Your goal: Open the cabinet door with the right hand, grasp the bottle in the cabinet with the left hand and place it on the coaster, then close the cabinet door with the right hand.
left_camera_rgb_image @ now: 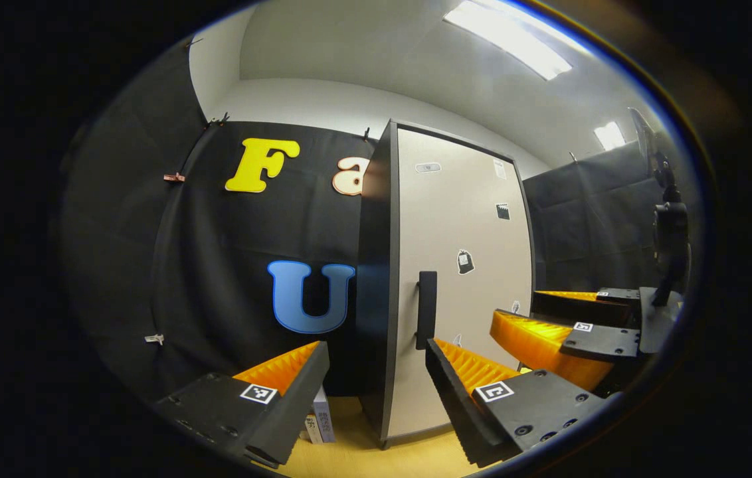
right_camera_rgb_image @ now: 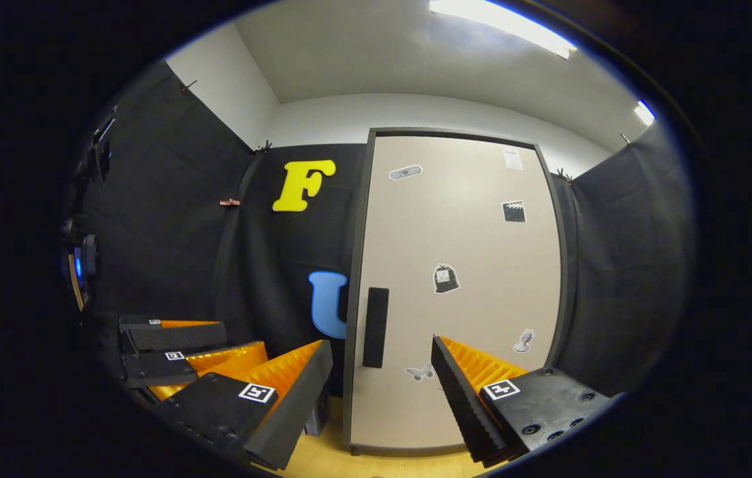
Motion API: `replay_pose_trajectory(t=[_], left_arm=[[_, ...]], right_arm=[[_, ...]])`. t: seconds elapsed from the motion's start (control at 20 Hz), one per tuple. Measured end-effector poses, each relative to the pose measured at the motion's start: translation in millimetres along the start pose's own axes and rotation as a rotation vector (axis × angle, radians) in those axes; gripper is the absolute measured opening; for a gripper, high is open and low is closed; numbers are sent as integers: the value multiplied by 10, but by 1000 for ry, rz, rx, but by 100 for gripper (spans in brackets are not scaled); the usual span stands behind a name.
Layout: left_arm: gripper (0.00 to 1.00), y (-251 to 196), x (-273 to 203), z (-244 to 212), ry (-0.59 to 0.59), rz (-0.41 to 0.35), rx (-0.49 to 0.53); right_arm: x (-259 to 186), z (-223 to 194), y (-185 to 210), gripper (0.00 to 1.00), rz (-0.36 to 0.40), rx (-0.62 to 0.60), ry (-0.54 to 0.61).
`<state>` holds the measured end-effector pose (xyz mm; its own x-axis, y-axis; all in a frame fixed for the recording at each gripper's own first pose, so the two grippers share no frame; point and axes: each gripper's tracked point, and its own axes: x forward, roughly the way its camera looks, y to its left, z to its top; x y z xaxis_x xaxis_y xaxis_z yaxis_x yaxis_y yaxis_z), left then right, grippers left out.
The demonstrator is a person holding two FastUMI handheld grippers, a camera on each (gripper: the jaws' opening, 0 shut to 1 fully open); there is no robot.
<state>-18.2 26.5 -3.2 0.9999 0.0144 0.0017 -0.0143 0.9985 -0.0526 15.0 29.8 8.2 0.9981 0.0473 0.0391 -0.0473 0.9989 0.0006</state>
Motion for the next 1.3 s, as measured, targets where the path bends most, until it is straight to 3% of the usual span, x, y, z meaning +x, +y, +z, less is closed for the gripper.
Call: replay_pose_trajectory(t=[0.55, 0.65, 0.85, 1.0, 1.3], left_arm=[[92, 515, 44, -255, 65, 57, -33], [92, 571, 64, -302, 70, 45, -58], [93, 754, 73, -377, 87, 66, -65], [90, 822, 82, -409, 94, 75, -63], [89, 874, 68, -424, 99, 78, -76]], right_arm=[[947, -419, 130, 95, -19, 49, 55], [1126, -514, 84, 86, -38, 55, 62], [1353, -639, 60, 85, -60, 60, 75], [1445, -668, -12, 53, -93, 49, 67], [1563, -677, -13, 52, -92, 60, 57]])
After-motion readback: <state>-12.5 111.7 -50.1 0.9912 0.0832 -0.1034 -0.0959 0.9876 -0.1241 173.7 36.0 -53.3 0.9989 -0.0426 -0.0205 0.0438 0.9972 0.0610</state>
